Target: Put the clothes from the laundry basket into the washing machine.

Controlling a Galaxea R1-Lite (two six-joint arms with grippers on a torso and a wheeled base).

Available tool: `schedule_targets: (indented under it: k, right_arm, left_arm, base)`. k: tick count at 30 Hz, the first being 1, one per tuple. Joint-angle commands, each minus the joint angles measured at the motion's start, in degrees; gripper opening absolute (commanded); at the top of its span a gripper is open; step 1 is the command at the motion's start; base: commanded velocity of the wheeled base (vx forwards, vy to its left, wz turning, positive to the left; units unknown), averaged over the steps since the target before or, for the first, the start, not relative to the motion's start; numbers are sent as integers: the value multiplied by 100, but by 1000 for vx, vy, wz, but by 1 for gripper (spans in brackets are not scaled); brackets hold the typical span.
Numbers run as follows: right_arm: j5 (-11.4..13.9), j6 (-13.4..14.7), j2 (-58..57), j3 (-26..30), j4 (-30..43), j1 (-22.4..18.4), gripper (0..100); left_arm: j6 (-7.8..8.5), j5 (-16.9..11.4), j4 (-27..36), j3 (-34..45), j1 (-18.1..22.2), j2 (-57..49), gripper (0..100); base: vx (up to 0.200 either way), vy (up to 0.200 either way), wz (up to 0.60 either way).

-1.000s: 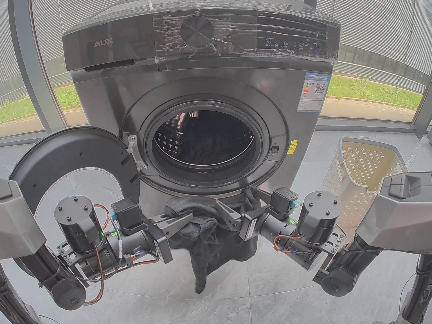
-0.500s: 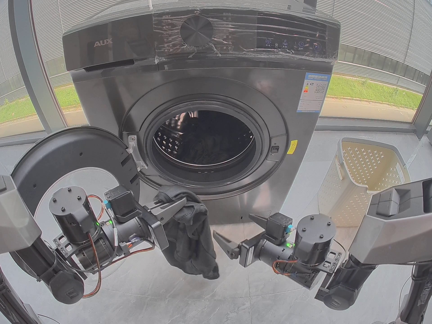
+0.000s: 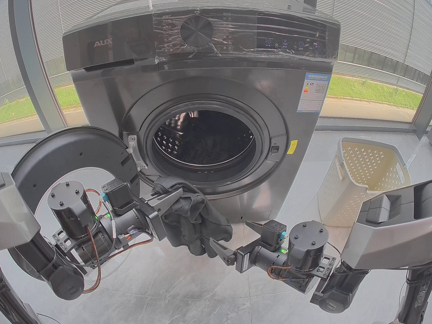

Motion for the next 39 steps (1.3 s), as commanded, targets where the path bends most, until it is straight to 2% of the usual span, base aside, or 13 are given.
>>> schedule_targets:
  k: [1,8,17,30,35,39]
  right_arm:
    - [-17,-12,76,-226,19,1,100]
    - [-25,-3,172,-560,28,-131,100]
    - [-8,-12,304,-727,72,-413,100]
    - [62,-65,832,-1272,10,-395,100]
    - [45,-47,814,-1237,-7,-377,100]
    - [80,-30,717,-964,-16,-307,100]
  left_arm:
    - [-4,-2,-3,-18,-11,-28,0]
    - [-4,-10,-3,-18,-19,-54,0]
    - [-4,-10,-3,-10,-63,-133,0]
    - [-4,-19,-3,25,-116,-142,0]
    - [-4,-19,-3,34,-107,-133,0]
    - [-4,-19,-3,25,-99,-124,0]
  base:
    - [0,0,0]
    - [0,0,0]
    - [0,0,0]
    - [0,0,0]
    - [0,0,0]
    - [0,0,0]
